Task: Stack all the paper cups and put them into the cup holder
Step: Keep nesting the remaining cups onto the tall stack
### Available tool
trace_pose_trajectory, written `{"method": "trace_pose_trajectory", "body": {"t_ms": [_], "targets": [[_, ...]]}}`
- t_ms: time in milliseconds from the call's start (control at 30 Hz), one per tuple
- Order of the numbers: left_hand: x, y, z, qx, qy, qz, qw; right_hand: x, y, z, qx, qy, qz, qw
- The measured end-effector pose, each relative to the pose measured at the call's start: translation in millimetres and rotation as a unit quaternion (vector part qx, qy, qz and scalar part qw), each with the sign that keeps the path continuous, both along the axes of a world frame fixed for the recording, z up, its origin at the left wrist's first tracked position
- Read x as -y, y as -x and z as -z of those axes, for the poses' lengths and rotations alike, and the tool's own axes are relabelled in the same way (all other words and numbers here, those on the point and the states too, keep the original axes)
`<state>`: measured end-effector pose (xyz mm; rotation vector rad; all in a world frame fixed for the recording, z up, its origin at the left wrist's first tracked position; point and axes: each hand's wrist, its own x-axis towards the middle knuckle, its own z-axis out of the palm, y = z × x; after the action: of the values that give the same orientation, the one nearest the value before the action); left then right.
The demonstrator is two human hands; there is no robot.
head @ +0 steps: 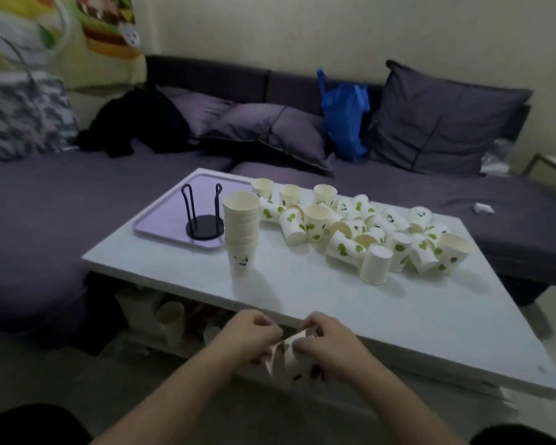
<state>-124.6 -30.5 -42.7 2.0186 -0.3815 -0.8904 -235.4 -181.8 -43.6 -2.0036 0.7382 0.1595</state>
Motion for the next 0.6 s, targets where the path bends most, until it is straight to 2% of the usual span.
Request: {"method": "trace_pose_trajectory", "body": {"t_ms": [100, 233, 300, 367, 467, 533, 600], "targets": [[-14.1, -12.9, -55.4, 0.031, 0.115, -0.061, 0.991, 10.0, -0.6, -63.2, 0.124, -0.089, 0.036, 0.988], [-20.2, -15.3, -110.6, -0.068, 0.314, -0.038, 0.946, 7.7, -15.1, -119.5, 0.284, -0.286, 0.036, 0.914], [-19.5, -22.0, -131.8, -0.040, 0.366, -0.033, 0.929, 2.9, -30.5, -134.1, 0.332, -0.326, 0.027, 0.885], [-17.0, -36.9, -148.7, 0.050, 0.370, -0.051, 0.926, -1.1, -49.7, -144.4, 0.365, -0.298, 0.017, 0.882], [-13.8, -70.9, -172.6, 0.226, 0.332, -0.091, 0.911, 2.3, -77.2, -152.4, 0.388, -0.129, 0.045, 0.911], [-10.3, -96.6, -185.2, 0.329, 0.281, -0.111, 0.895, 11.6, -89.3, -149.6, 0.403, -0.106, 0.094, 0.904], [-4.2, -118.7, -191.0, 0.396, 0.199, -0.106, 0.890, 22.4, -95.9, -140.4, 0.414, -0.113, 0.125, 0.895]]}}
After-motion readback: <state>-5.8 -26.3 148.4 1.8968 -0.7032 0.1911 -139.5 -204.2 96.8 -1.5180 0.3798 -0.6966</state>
